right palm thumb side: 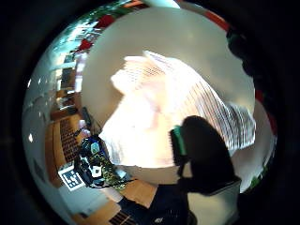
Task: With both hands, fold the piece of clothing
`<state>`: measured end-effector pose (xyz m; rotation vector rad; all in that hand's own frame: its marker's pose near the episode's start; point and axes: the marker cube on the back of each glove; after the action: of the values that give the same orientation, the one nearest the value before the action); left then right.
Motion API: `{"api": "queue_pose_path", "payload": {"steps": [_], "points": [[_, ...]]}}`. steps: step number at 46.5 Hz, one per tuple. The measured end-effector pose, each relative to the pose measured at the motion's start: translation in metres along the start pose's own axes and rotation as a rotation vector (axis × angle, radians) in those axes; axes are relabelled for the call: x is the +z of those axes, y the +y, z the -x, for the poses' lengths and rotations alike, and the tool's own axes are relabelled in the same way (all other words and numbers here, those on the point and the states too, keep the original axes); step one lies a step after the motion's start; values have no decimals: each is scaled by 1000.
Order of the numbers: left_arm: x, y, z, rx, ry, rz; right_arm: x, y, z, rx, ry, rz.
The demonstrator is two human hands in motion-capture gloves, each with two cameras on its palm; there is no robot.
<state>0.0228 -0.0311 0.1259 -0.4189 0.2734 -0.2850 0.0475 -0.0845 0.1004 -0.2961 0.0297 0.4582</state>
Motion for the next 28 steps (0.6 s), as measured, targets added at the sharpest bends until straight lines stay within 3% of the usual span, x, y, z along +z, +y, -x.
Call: {"api": "queue_pose_path", "payload": {"steps": [12,18,28], "points": [[66,8,7,-53,-5,16,44,-2,-20,35,-89,132],[89,13,10,-91,19,73,51,-7,-19,61,-79,48],[92,13,11,-126,-13,84,52,-15,-12,76,-52,-42]]}}
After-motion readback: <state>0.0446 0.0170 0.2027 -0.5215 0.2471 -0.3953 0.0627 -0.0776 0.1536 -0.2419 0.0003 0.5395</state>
